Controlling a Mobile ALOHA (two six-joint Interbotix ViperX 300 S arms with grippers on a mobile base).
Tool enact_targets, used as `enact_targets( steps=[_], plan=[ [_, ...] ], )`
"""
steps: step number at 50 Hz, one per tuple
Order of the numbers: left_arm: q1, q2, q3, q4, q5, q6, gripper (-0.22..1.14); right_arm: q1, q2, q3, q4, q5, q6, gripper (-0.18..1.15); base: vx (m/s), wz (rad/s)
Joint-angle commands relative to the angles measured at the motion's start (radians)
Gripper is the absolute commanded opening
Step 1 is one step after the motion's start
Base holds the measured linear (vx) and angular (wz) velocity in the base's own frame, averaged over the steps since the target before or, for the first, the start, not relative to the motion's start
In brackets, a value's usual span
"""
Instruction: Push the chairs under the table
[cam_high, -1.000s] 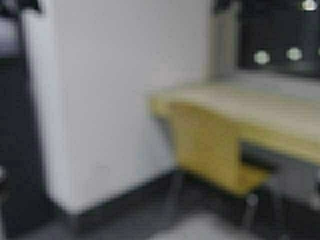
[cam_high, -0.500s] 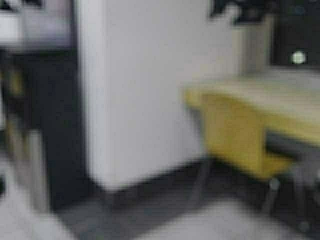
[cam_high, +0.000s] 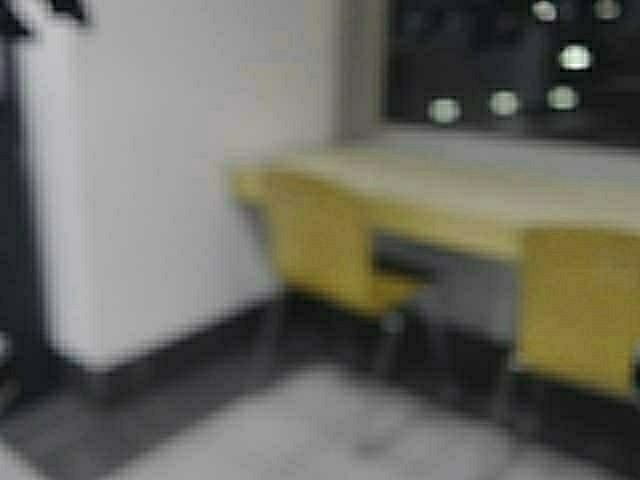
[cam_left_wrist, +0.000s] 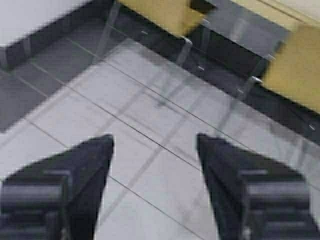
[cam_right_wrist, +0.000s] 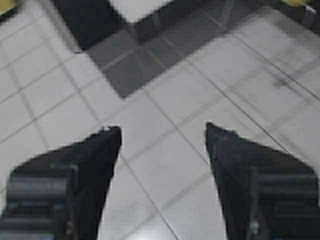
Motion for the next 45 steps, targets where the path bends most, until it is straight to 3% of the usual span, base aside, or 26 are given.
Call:
enact_targets(
  steps=[1, 27, 45],
  plan=[
    [0.000, 0.003, -0.002, -0.002, 0.002, 0.000, 0.88, 0.008, 0.008, -0.029, -0.003, 0.000, 0.005, 0.87, -0.40, -0.44],
    [0.000, 0.006, -0.006, -0.002, 0.005, -0.032, 0.88, 0.015, 0.000, 0.011, -0.003, 0.048, -0.003, 0.87, -0.34, -0.26],
    [0.000, 0.044, -0.020, 0.006, -0.008, -0.034, 0.88, 0.015, 0.043, -0.044, -0.003, 0.046, 0.000, 0.87, -0.32, -0.28]
  ],
)
